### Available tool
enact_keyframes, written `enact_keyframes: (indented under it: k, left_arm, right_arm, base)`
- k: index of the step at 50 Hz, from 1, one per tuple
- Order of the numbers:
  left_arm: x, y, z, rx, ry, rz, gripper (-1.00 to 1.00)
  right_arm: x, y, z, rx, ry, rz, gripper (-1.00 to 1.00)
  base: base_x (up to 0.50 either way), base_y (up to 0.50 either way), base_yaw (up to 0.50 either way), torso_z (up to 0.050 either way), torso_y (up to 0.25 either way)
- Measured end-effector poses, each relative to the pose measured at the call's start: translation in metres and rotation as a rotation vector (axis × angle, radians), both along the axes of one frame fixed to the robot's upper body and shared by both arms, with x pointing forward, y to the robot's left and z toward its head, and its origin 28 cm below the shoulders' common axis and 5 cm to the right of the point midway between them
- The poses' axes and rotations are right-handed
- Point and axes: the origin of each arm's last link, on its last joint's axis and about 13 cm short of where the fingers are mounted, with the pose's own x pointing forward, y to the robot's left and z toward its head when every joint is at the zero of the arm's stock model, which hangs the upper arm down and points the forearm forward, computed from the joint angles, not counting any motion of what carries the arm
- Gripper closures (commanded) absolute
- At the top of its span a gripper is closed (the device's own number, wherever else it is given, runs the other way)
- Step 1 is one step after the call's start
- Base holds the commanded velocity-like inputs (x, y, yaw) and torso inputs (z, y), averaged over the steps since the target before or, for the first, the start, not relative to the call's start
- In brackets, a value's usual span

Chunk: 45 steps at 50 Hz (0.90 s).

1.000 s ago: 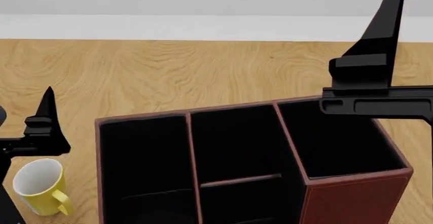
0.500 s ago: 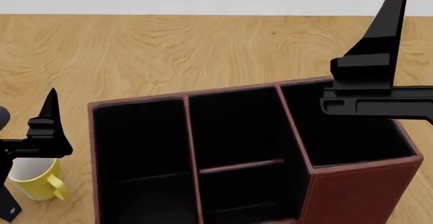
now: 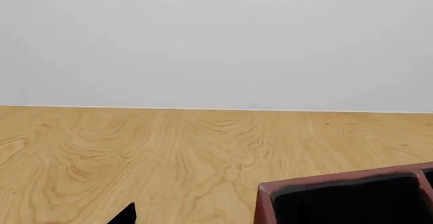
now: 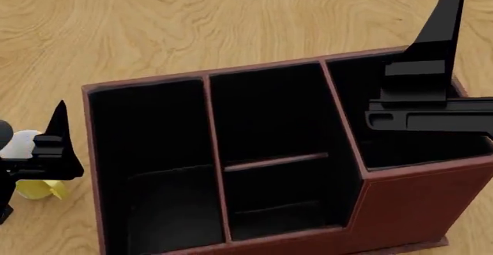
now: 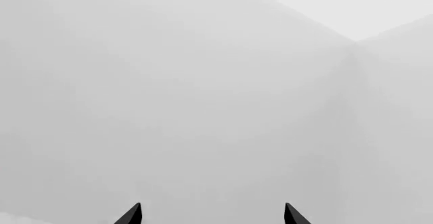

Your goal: Pick up the book and place it in the back compartment of the caddy.

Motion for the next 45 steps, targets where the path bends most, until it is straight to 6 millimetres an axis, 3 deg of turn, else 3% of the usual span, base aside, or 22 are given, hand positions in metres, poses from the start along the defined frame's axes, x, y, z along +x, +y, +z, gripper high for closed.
enact_keyframes:
  k: [8, 27, 45]
  left_arm:
    - [0.000, 0.000, 0.000, -0.001, -0.001, 0.001, -1.00]
    - [-0.004, 0.001, 0.005, -0.003, -0.007, 0.019, -1.00]
    - [-0.023, 0.001, 0.028, -0.005, -0.007, 0.134, -1.00]
  right_arm:
    - [0.000, 0.000, 0.000, 0.000, 0.001, 0.001, -1.00]
    - [-0.001, -0.001, -0.001, 0.003, -0.002, 0.000, -1.00]
    - [0.000, -0.003, -0.002, 0.011, -0.005, 0.002, -1.00]
  base:
    - [0.00, 0.00, 0.00, 0.000, -0.141]
    - [0.00, 0.00, 0.00, 0.000, 0.000]
    - [0.00, 0.00, 0.00, 0.000, 0.000]
